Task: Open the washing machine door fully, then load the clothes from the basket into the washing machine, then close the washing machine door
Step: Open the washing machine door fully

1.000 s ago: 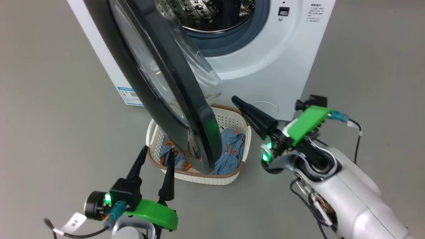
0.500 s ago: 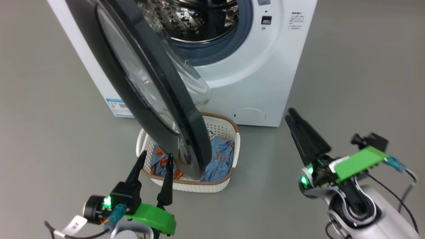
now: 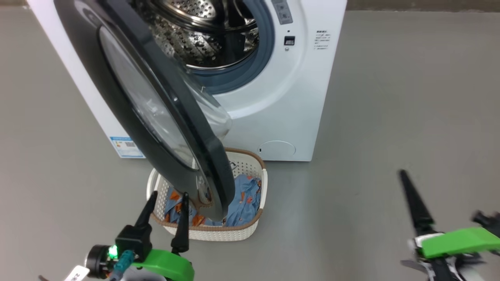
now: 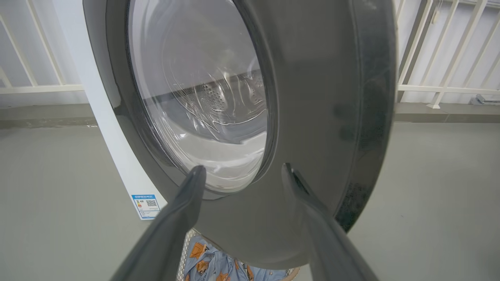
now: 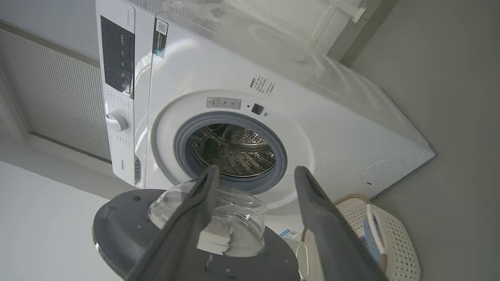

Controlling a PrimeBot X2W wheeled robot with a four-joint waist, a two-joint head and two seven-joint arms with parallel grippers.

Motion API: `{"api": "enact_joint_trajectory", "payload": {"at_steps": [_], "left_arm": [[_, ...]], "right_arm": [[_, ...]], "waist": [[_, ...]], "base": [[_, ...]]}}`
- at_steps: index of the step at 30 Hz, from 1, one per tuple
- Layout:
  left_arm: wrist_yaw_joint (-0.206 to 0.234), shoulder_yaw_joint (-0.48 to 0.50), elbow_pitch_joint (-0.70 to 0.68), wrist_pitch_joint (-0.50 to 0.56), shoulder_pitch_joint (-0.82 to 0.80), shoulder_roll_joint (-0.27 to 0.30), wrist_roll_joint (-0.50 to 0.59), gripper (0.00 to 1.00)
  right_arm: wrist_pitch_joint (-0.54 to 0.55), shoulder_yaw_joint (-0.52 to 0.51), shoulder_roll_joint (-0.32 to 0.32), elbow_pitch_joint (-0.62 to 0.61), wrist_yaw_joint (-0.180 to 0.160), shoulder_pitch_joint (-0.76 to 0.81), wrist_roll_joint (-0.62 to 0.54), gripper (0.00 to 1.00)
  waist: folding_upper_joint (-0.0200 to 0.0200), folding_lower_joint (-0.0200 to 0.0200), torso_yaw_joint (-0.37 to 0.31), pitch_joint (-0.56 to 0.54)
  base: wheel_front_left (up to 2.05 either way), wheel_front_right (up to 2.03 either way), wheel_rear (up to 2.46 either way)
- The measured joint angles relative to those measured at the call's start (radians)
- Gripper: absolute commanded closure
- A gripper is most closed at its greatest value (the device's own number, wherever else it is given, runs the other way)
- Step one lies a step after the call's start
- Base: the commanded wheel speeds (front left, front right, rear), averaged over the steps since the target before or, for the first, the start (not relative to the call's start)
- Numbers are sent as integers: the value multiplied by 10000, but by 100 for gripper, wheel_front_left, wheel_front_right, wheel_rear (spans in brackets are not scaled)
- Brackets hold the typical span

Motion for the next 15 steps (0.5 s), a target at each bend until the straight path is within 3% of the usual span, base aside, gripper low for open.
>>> {"api": "enact_joint_trajectory", "payload": {"at_steps": [2,3,8,15], "left_arm": [[-2,65,0,0,6,10,0,0],[-56,180,-2,0,17,15,0,0],[-81,372,-10,0,180,17,0,0],[-174,566,-54,0,181,15,88,0]], "right_arm": [[0,-489,125,161,0,174,-468,0],[-2,-1417,393,399,0,519,-1678,0],[-2,-3377,1110,520,2,1333,-5122,0],[-2,-5256,1707,-190,2,1800,-9396,0]], "waist": [[0,0,-45,-37],[0,0,-126,-106],[0,0,-294,-220],[0,0,-405,-231]], "base": [[0,0,0],[0,0,0],[0,0,0],[0,0,0]]}}
